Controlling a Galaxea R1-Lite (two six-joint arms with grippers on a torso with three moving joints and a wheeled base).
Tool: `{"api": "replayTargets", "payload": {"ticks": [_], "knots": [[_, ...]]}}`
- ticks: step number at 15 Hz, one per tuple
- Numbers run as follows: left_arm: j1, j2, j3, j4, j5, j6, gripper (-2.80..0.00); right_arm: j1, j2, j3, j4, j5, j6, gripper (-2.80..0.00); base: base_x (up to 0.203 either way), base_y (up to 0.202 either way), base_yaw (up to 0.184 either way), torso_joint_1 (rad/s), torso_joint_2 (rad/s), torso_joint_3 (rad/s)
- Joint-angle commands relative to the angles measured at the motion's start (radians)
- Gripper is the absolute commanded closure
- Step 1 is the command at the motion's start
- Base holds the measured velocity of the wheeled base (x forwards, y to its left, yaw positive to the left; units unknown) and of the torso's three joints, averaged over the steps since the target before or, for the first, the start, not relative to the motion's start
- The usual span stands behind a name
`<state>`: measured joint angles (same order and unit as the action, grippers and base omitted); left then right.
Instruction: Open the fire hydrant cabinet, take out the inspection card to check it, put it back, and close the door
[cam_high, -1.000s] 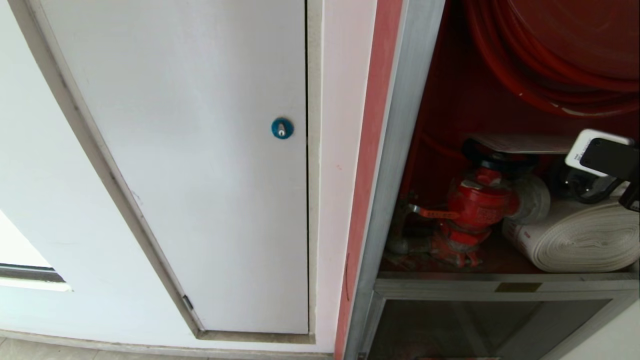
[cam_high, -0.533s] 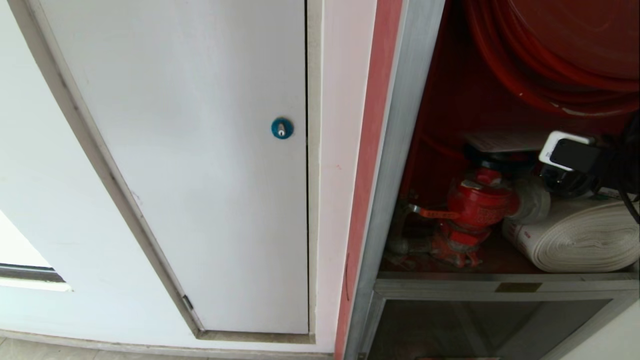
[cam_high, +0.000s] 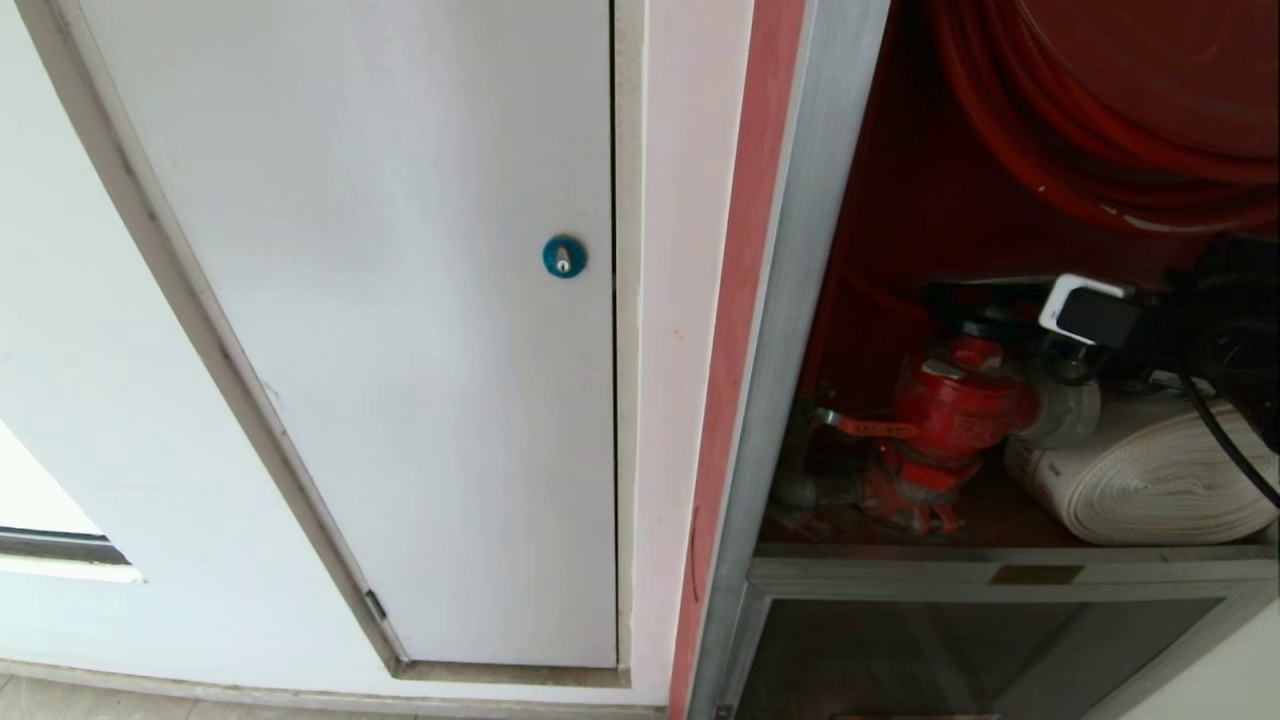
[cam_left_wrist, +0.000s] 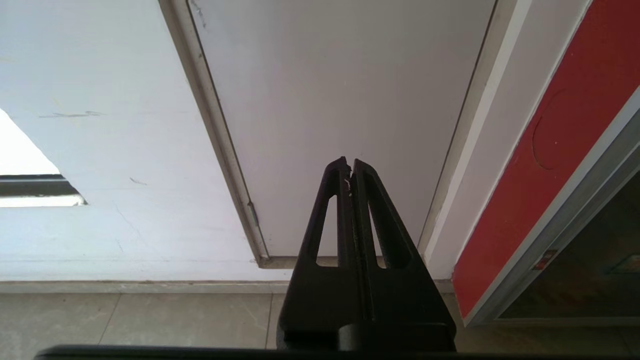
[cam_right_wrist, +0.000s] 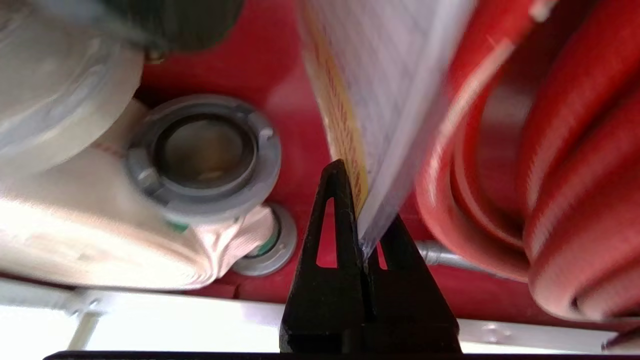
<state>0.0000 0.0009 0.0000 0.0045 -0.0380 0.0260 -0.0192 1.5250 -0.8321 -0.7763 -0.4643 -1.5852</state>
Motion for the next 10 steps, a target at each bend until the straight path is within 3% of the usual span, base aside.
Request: {"api": "replayTargets", "payload": {"ticks": [1,10], "knots": [[0.0,0.001,0.0,0.0,0.0,0.0,0.0,-0.004,0.049,0.001,-0.026,-0.002,-0.015,0.0,0.0,0.0,0.0,0.0,0.0,0.0],[0.0,0.001,0.0,0.0,0.0,0.0,0.0,-0.073,-0.035,0.007,-0.022,0.073,-0.015,0.0,0.0,0.0,0.0,0.0,0.0,0.0]]}}
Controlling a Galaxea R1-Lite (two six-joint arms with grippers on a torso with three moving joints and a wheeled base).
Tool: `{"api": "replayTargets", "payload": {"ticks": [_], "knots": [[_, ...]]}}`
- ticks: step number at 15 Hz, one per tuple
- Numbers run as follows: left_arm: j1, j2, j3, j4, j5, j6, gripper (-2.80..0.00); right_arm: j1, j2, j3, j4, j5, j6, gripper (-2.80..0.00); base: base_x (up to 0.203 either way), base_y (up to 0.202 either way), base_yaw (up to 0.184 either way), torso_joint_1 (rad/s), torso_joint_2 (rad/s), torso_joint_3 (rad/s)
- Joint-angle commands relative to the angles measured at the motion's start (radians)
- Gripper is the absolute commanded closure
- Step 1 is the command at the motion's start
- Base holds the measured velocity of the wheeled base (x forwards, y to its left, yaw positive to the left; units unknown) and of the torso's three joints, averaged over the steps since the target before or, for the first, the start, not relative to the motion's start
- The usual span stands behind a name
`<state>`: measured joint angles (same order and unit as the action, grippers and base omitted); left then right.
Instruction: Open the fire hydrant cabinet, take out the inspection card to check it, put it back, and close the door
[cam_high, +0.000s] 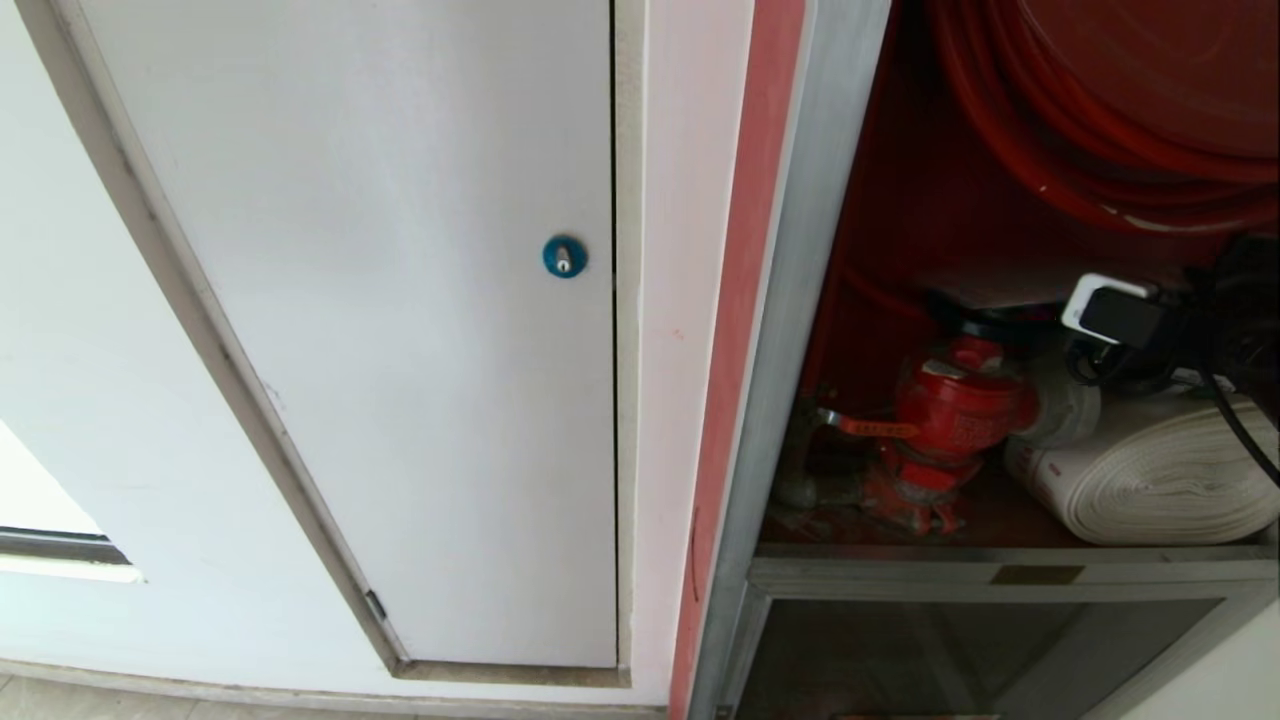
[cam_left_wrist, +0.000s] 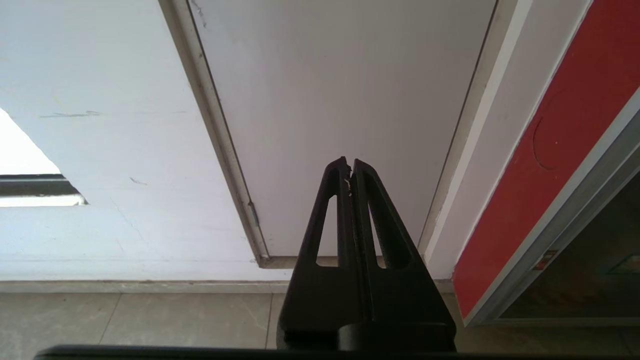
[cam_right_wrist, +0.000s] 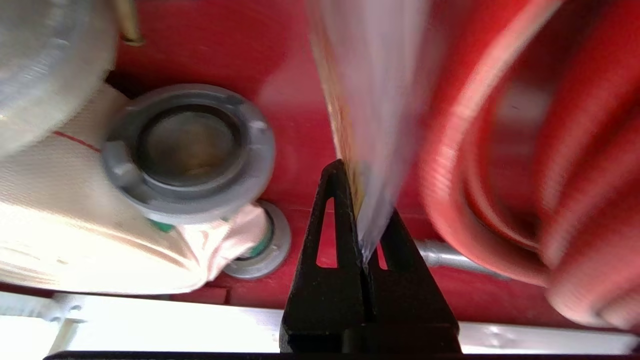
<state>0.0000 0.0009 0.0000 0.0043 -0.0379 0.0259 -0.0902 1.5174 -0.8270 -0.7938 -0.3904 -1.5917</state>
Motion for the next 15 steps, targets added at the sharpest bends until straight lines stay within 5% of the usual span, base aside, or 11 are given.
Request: {"api": "replayTargets", "payload": {"ticks": [1,14,15], "knots": [[0.0,0.001,0.0,0.0,0.0,0.0,0.0,-0.002,-0.037,0.002,-0.002,0.0,-0.008,0.0,0.0,0.0,0.0,0.0,0.0,0.0],[0.0,0.001,0.0,0.0,0.0,0.0,0.0,-0.002,-0.041,0.064,0.004,0.004,-0.009,0.0,0.0,0.0,0.0,0.0,0.0,0.0],[0.0,0.001,0.0,0.0,0.0,0.0,0.0,-0.002,-0.042,0.065,0.004,0.005,-0.008,-1.3,0.0,0.0,0.0,0.0,0.0,0.0]]}}
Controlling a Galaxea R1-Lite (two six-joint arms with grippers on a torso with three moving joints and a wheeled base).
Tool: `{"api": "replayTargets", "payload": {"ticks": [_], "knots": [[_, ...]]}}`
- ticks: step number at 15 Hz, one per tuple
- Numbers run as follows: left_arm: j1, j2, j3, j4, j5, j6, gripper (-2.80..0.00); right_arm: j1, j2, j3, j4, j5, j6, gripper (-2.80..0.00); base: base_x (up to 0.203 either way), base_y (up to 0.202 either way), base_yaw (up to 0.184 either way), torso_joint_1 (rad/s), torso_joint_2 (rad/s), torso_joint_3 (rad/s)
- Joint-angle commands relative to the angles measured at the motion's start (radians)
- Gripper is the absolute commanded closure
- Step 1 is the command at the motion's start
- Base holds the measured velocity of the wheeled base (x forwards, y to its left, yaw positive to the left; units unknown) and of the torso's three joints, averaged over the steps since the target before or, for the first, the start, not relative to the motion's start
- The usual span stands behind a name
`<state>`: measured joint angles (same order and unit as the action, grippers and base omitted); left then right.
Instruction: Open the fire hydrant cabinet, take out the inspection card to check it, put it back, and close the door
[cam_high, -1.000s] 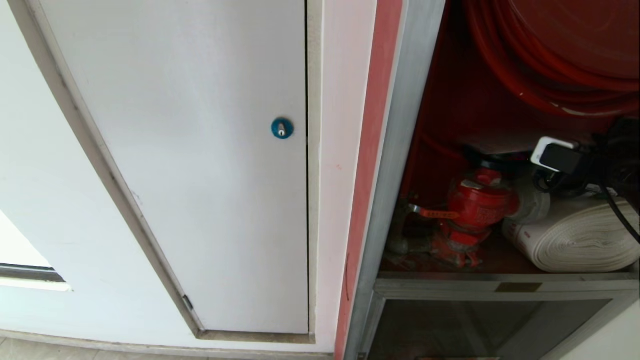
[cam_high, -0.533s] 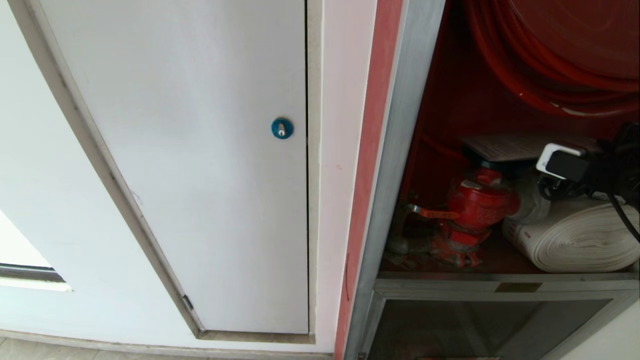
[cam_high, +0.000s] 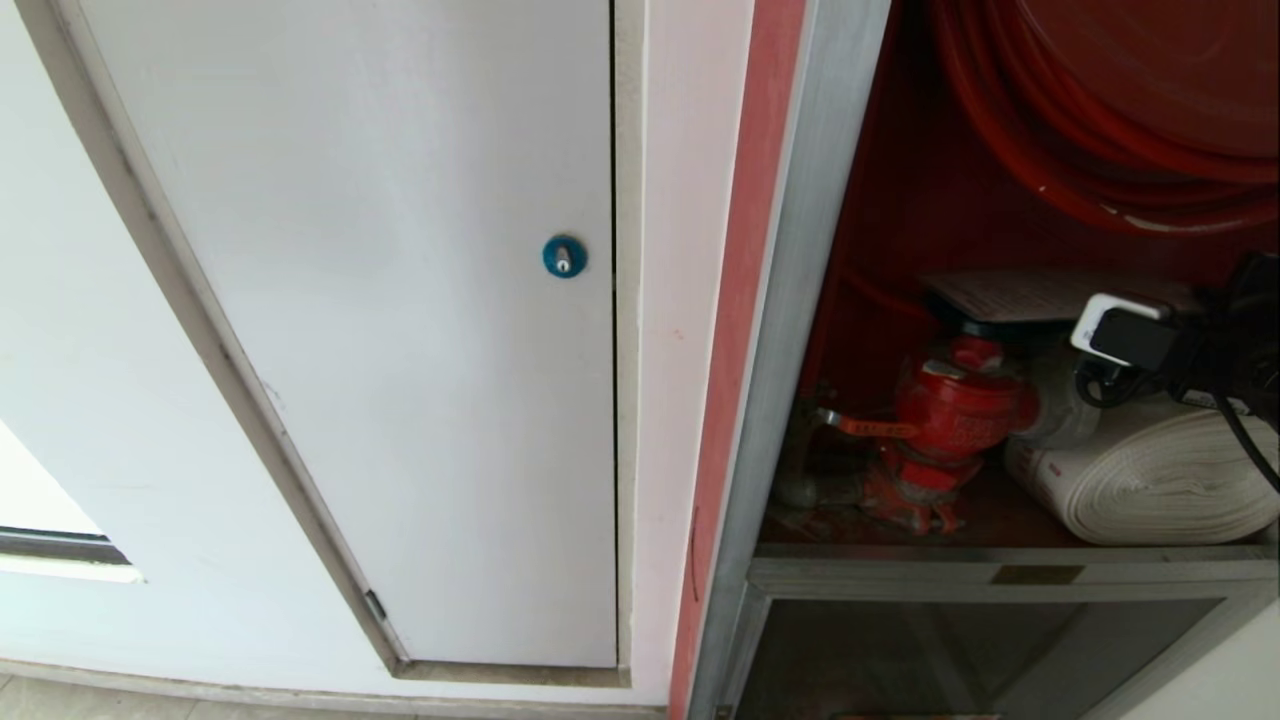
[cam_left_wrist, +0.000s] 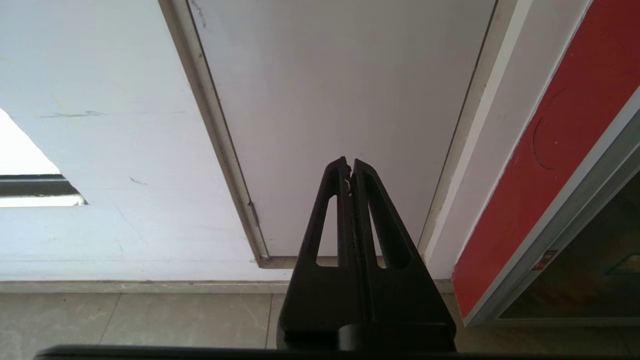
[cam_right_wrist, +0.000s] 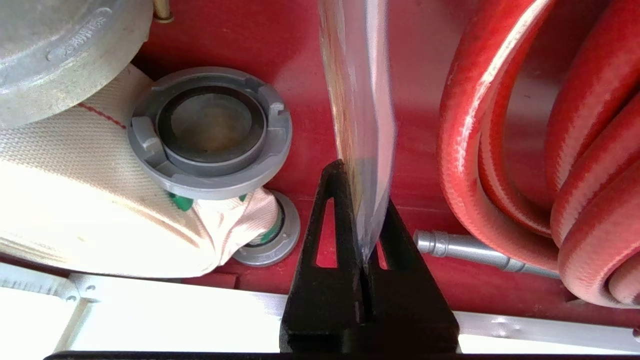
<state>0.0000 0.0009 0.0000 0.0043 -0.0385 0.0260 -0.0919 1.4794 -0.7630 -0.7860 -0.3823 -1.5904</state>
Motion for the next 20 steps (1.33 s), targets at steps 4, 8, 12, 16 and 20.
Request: {"api": "replayTargets", "payload": {"ticks": [4,8,12,16,20], "knots": [[0.0,0.001,0.0,0.0,0.0,0.0,0.0,0.0,0.001,-0.002,-0.006,0.0,-0.006,-2.8,0.0,0.0,0.0,0.0,0.0,0.0],[0.0,0.001,0.0,0.0,0.0,0.0,0.0,0.0,-0.011,0.007,-0.005,0.01,-0.006,-2.8,0.0,0.0,0.0,0.0,0.0,0.0],[0.0,0.001,0.0,0.0,0.0,0.0,0.0,0.0,-0.021,0.032,-0.004,0.036,-0.006,-2.8,0.0,0.0,0.0,0.0,0.0,0.0],[0.0,0.001,0.0,0.0,0.0,0.0,0.0,0.0,-0.04,0.053,-0.004,0.036,-0.006,-2.8,0.0,0.0,0.0,0.0,0.0,0.0],[0.0,0.001,0.0,0.0,0.0,0.0,0.0,0.0,-0.066,0.086,-0.004,0.047,-0.006,-2.8,0.0,0.0,0.0,0.0,0.0,0.0]]}}
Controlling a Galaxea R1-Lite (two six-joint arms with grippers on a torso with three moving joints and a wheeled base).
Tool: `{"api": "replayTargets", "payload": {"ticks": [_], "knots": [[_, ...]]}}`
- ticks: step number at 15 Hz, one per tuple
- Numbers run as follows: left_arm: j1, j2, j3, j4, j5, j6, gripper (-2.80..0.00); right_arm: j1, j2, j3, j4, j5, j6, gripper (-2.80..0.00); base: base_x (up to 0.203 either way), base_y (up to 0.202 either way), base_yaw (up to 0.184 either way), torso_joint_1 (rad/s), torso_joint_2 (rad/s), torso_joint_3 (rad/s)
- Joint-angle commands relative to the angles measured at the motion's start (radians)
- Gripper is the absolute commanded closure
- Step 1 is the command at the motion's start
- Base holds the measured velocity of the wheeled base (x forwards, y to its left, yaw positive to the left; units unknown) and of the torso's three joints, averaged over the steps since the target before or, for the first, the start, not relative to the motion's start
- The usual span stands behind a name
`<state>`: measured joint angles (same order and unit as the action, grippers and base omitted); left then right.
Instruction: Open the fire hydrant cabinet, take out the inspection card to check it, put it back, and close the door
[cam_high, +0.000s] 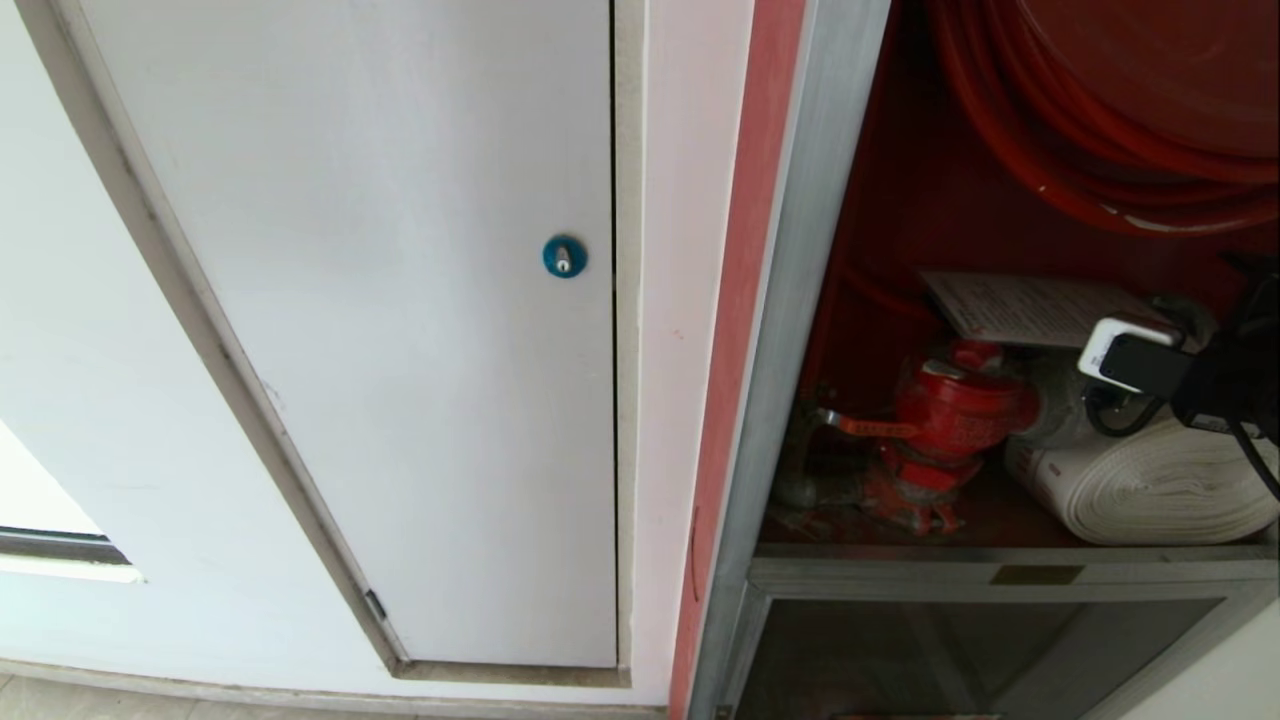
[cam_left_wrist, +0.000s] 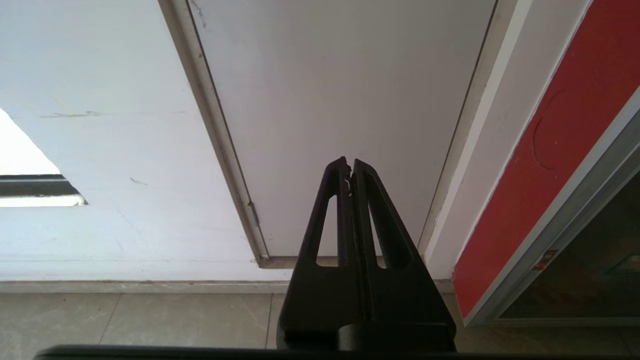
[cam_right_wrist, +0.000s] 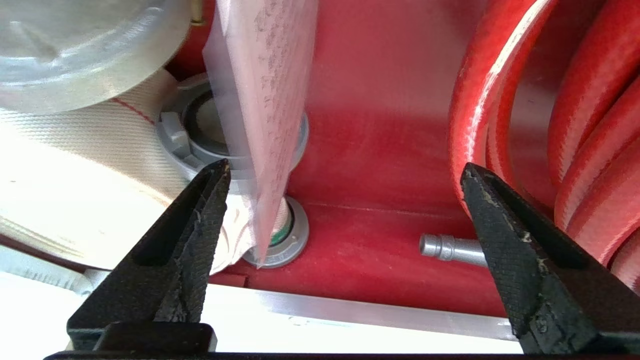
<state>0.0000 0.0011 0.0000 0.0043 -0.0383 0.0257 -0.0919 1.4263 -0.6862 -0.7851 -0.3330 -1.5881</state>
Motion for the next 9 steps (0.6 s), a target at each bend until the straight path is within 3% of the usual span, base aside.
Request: {"api": "replayTargets", "payload": {"ticks": [1,9], "knots": [[0.0,0.0,0.0,0.0,0.0,0.0,0.0,0.0,-0.021,0.019,-0.005,0.006,-0.009,-2.8,0.0,0.0,0.0,0.0,0.0,0.0],[0.0,0.0,0.0,0.0,0.0,0.0,0.0,0.0,-0.115,0.13,0.0,0.034,-0.009,-2.8,0.0,0.0,0.0,0.0,0.0,0.0]]}}
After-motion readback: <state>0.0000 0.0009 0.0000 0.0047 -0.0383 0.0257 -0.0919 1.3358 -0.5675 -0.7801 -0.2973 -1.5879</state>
